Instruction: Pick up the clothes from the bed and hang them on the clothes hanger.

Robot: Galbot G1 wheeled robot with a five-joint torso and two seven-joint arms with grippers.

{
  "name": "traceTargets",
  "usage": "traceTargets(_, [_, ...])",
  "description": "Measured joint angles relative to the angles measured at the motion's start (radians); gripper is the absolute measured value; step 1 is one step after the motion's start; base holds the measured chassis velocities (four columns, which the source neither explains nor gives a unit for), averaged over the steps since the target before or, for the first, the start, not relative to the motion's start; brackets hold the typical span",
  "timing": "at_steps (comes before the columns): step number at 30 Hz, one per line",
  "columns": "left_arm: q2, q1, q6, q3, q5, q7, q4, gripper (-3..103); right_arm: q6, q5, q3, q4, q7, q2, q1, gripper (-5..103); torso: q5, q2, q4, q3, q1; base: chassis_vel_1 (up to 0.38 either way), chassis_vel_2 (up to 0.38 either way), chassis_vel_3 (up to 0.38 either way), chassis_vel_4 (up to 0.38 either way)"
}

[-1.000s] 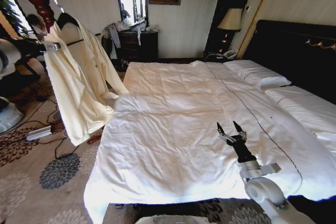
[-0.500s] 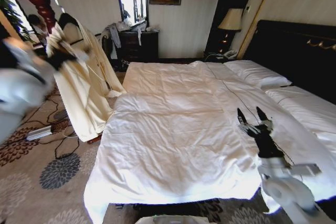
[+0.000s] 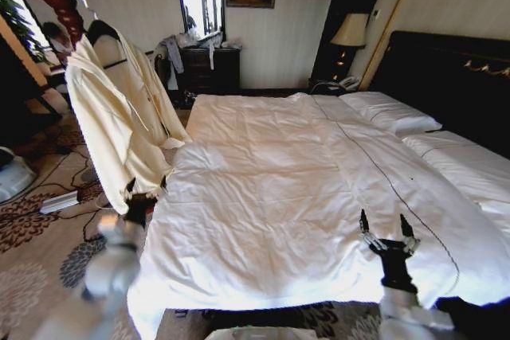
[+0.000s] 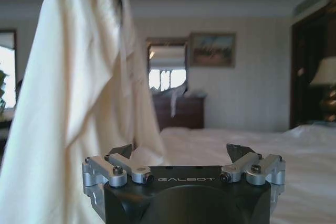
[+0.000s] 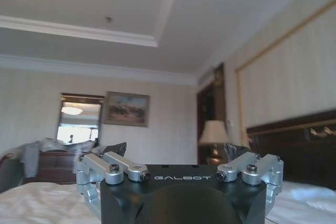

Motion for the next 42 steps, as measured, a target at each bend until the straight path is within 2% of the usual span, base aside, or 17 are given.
traceTargets(1, [-0.032, 0.028, -0.033, 0.01, 0.036, 0.02, -0.024, 100, 0.001, -0.034, -0.016, 0.021, -0.002, 0.013, -0.014, 100, -0.0001, 0.0, 0.0, 0.0, 0.0, 0.0, 0.0, 0.0, 0.0])
traceTargets(3, [-0.044, 0.038, -0.044, 0.013, 0.046, 0.028, -0.035, 100, 0.0, -0.052, -0.024, 0.035, -0.002, 0.017, -0.023, 100, -0.0002, 0.0, -0.0001, 0.0, 0.0, 0.0, 0.0, 0.0, 0.0])
traceTargets(5, [-0.09, 0.082, -0.074, 0.024, 0.065, 0.064, -0.092, 100, -0.018, -0.107, -0.04, 0.089, 0.006, 0.009, -0.064, 100, -0.0003, 0.0, -0.0002, 0.0, 0.0, 0.0, 0.0, 0.0, 0.0])
traceTargets(7, [-0.1, 0.097, -0.082, 0.026, 0.07, 0.081, -0.107, 100, -0.024, -0.116, -0.04, 0.105, 0.01, -0.003, -0.077, 100, -0.0002, 0.0, -0.0002, 0.0, 0.0, 0.0, 0.0, 0.0, 0.0])
traceTargets(9, [-0.116, 0.126, -0.109, 0.023, 0.082, 0.134, -0.119, 100, -0.032, -0.114, -0.036, 0.13, 0.005, -0.027, -0.096, 100, -0.0005, 0.0, -0.0002, 0.0, 0.0, 0.0, 0.0, 0.0, 0.0])
traceTargets(11, [-0.119, 0.139, -0.118, 0.016, 0.098, 0.154, -0.119, 100, -0.034, -0.108, -0.034, 0.135, 0.0, -0.034, -0.099, 100, -0.0004, 0.0, 0.0001, 0.0, 0.0, 0.0, 0.0, 0.0, 0.0])
traceTargets(42, [-0.108, 0.129, -0.114, 0.018, 0.092, 0.157, -0.109, 100, -0.037, -0.094, -0.031, 0.133, -0.003, -0.04, -0.096, 100, -0.0005, 0.0, -0.0001, 0.0, 0.0, 0.0, 0.0, 0.0, 0.0])
